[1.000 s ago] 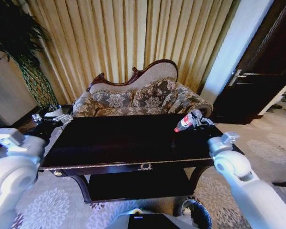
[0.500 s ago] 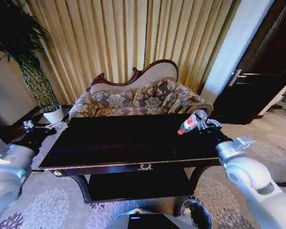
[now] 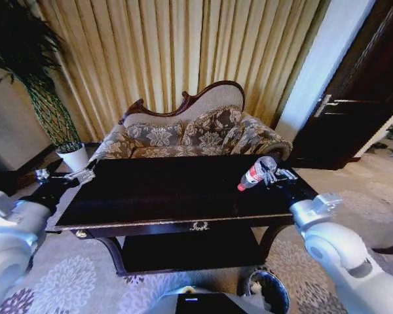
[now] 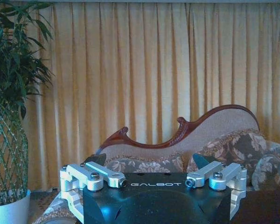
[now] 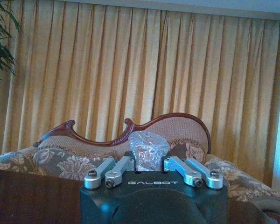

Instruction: Move to the front of the table and place the trash on the table into the trash bin.

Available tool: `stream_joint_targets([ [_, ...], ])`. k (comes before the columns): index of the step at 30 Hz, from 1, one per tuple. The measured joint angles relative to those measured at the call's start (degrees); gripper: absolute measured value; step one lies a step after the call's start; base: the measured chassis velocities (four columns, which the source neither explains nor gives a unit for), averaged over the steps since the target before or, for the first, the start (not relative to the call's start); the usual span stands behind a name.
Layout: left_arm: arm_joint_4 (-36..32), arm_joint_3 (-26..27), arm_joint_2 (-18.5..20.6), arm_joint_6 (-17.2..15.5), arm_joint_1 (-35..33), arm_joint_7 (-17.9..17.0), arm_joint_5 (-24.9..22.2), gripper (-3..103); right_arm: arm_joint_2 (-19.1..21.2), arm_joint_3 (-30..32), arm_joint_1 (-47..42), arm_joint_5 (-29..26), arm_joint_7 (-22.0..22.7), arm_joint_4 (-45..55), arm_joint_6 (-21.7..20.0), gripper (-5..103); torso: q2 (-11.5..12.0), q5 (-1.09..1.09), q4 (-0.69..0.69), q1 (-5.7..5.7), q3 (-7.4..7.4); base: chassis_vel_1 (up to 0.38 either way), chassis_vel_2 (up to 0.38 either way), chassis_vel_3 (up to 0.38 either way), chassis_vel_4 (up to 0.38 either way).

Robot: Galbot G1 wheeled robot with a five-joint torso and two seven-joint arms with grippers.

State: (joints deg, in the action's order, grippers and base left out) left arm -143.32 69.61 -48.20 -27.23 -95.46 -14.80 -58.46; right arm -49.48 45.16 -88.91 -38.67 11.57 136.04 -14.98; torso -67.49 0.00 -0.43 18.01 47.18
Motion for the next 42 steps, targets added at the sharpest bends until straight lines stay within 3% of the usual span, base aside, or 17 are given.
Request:
stream_joint_targets([
  [31,0.1,-2.6,0.0,-0.2,0.7,0.1,2.0,100,-3.3,0.0,-0.9,0.6,-0.2,-1.0,0.3,23,0.0,-0.01,0.0,-0.01,0.0,0.133,-0.138,-0.129,0.131],
  [37,0.1,-3.1,-0.9,-0.2,0.7,0.1,2.2,100,-5.0,-2.2,-0.8,1.0,-0.4,-5.3,1.9,23,0.0,-0.01,0.0,-0.04,-0.02,0.092,-0.109,-0.108,0.103],
  [42,0.1,-3.6,-2.5,-0.2,0.5,0.1,2.2,100,-7.1,-5.0,0.1,3.9,-0.6,-16.1,1.5,23,0.0,-0.01,0.0,-0.02,0.01,0.003,-0.009,-0.011,-0.001],
])
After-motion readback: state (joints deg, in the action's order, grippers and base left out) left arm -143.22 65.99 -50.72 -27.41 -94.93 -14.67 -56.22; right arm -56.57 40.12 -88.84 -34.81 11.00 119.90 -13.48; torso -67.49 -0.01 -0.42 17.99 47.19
